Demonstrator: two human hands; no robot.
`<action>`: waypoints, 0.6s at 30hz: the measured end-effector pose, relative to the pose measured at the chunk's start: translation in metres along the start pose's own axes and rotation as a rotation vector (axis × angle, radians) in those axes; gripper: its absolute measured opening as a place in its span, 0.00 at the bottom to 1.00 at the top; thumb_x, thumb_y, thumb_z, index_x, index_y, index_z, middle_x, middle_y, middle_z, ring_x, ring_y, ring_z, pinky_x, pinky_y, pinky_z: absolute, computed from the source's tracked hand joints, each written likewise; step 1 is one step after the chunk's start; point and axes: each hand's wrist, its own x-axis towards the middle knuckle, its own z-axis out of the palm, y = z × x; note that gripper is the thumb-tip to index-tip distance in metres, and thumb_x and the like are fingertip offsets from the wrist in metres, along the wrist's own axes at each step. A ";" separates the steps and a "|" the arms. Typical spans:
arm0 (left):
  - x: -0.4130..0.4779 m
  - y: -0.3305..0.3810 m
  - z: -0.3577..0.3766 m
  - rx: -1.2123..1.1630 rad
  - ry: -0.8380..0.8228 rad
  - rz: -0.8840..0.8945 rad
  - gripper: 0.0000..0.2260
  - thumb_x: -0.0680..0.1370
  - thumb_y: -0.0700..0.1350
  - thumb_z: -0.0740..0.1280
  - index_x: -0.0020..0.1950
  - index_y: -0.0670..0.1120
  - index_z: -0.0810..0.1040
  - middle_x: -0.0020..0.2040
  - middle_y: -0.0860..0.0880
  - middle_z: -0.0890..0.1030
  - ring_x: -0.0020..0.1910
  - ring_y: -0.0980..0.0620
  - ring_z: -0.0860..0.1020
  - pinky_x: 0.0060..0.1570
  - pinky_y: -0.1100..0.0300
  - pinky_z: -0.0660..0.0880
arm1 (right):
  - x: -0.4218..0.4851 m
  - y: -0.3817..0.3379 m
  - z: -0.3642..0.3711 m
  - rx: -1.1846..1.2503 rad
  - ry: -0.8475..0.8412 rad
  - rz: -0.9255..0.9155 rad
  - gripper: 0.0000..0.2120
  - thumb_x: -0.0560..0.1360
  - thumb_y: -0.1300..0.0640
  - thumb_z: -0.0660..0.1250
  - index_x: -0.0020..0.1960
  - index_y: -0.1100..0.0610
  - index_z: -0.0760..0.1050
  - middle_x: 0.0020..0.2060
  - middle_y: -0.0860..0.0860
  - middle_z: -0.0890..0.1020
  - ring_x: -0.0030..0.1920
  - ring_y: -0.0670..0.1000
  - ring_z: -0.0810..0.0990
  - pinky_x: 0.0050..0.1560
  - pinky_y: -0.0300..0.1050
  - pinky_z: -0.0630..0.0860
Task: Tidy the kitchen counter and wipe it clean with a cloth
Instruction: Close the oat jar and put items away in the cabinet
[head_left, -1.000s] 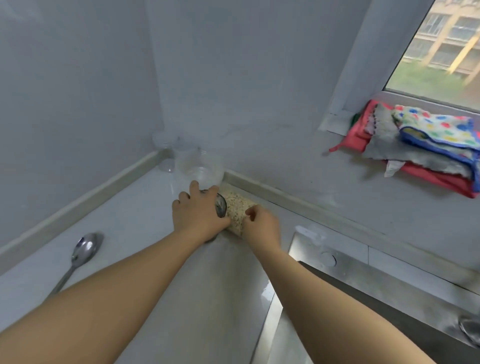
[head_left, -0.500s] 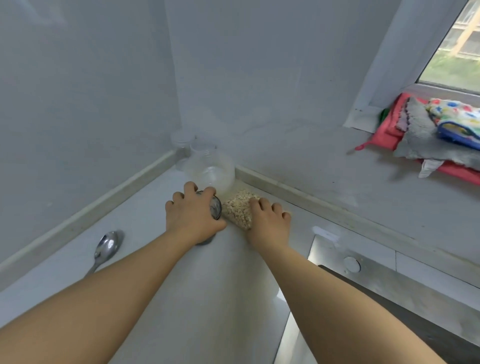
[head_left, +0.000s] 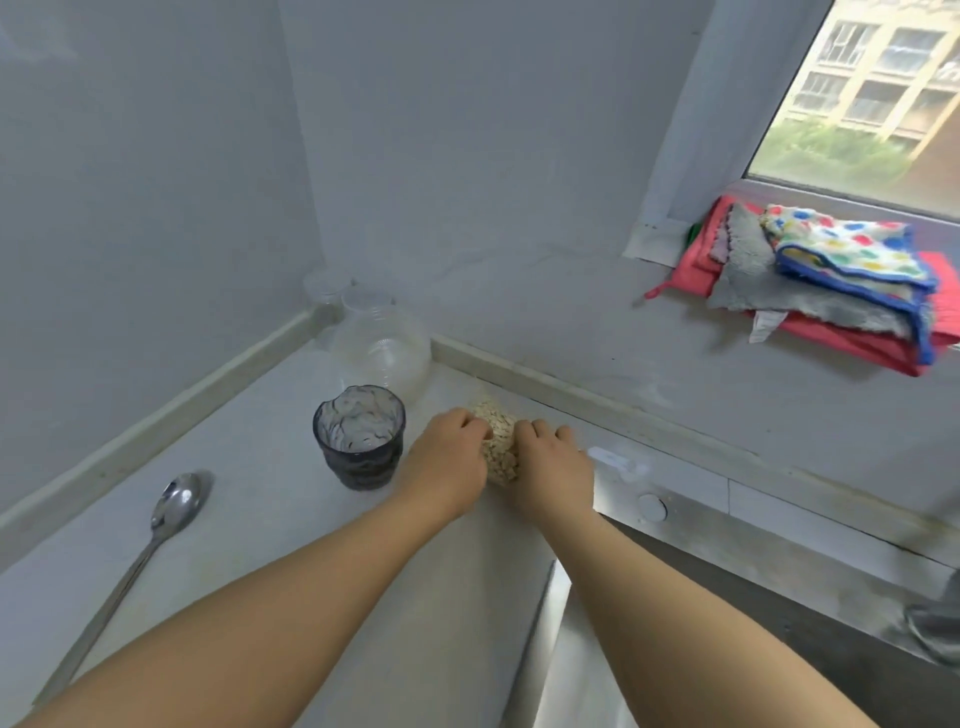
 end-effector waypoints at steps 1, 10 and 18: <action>0.005 0.002 0.005 -0.022 -0.022 -0.057 0.17 0.78 0.39 0.56 0.66 0.42 0.72 0.68 0.45 0.69 0.68 0.46 0.65 0.66 0.54 0.65 | -0.002 0.001 0.001 0.006 0.003 -0.005 0.16 0.76 0.60 0.59 0.64 0.57 0.66 0.62 0.52 0.72 0.61 0.56 0.68 0.44 0.46 0.63; 0.050 0.016 0.008 -0.362 -0.112 -0.598 0.20 0.81 0.44 0.55 0.73 0.41 0.59 0.70 0.38 0.65 0.67 0.38 0.67 0.63 0.50 0.67 | -0.001 0.015 0.002 0.152 -0.009 0.073 0.18 0.74 0.63 0.61 0.63 0.57 0.65 0.62 0.52 0.71 0.61 0.56 0.67 0.40 0.45 0.64; 0.060 0.020 -0.017 -0.456 -0.025 -0.571 0.12 0.78 0.41 0.64 0.55 0.34 0.79 0.53 0.38 0.81 0.53 0.40 0.80 0.47 0.57 0.77 | -0.013 0.022 -0.003 0.410 0.005 0.208 0.19 0.75 0.56 0.65 0.63 0.58 0.66 0.62 0.54 0.70 0.62 0.57 0.68 0.44 0.45 0.67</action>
